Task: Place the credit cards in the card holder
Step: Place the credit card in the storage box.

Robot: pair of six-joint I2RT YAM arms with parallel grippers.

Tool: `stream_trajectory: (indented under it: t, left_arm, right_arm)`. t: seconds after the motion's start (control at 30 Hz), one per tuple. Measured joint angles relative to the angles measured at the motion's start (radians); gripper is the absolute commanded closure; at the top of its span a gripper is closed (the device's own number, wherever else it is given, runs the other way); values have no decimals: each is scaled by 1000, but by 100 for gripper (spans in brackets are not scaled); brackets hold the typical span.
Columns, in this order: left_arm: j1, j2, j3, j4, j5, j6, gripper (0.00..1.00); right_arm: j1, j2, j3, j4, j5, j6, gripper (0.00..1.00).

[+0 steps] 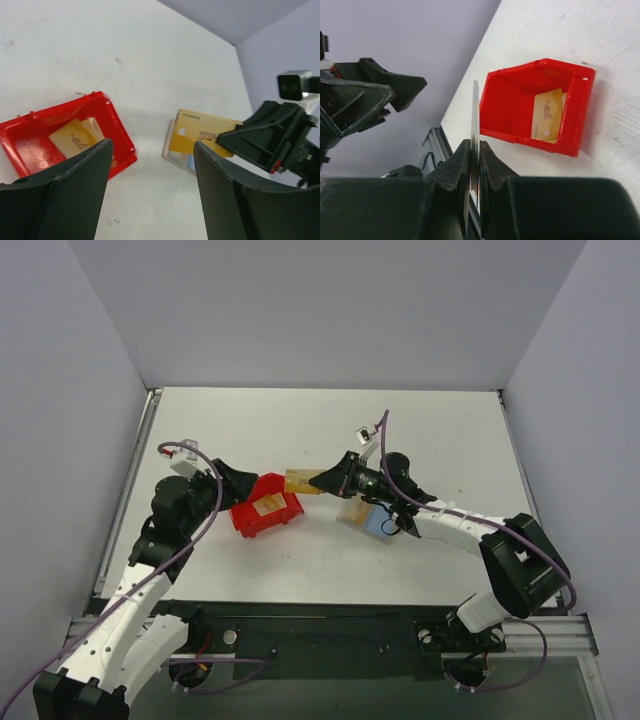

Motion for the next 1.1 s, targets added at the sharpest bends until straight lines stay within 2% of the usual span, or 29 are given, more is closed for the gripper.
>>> stream_trajectory:
  t: [0.1,0.33,0.8,0.87,0.97,1.1]
  left_arm:
    - [0,-27,-39,92,71,-43,24]
    - [0,19,-110,208,172,-117,23]
    - [-16,106,-154,475,274,-232,25]
    - [-30,117,-159,491,277,-240,29]
    - [-48,129,-162,512,280,-253,46]
    - [-58,136,-178,539,262,-256,63]
  right_arm:
    - [-12,36,0,93,-41,86,100]
    - [-24,131,0,312,-129,286,100]
    - [-24,174,11,394,-198,449,100]
    - [-24,185,17,404,-204,465,100]
    - [-23,212,29,407,-210,496,100]
    - [-25,229,30,417,-221,528,100]
